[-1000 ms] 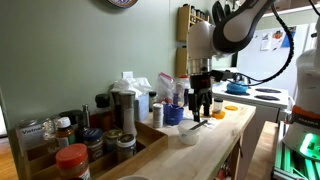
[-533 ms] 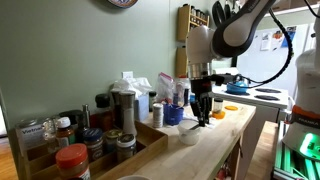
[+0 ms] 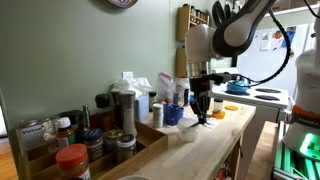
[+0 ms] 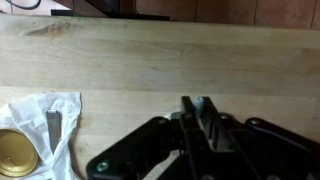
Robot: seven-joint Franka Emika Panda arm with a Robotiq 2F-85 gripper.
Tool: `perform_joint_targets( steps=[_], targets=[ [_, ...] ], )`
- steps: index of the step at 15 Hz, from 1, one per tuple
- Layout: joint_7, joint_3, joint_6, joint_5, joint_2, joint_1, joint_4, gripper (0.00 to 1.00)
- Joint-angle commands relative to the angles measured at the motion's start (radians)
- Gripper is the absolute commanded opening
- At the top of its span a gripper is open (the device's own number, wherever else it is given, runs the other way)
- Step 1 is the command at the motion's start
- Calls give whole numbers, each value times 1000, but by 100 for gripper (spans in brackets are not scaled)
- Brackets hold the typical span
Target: Remove the marker from the clear container and put it in the blue mug.
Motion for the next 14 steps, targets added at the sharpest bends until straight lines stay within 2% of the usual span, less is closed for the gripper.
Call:
perform_joint_targets(
  steps=[1, 3, 6, 7, 12, 13, 14],
  targets=[
    [-68, -32, -106, 88, -112, 20, 3, 11],
    [-122, -59, -190, 159, -197, 17, 10, 11],
    [-113, -99, -287, 145, -312, -6, 9, 11],
    [-118, -108, -273, 145, -325, -10, 9, 11],
    [-229, -111, -31, 100, -226, -23, 10, 11],
    [-236, -117, -8, 89, -215, -29, 10, 11],
    [-293, -152, -73, 181, -206, 3, 28, 10]
  ],
)
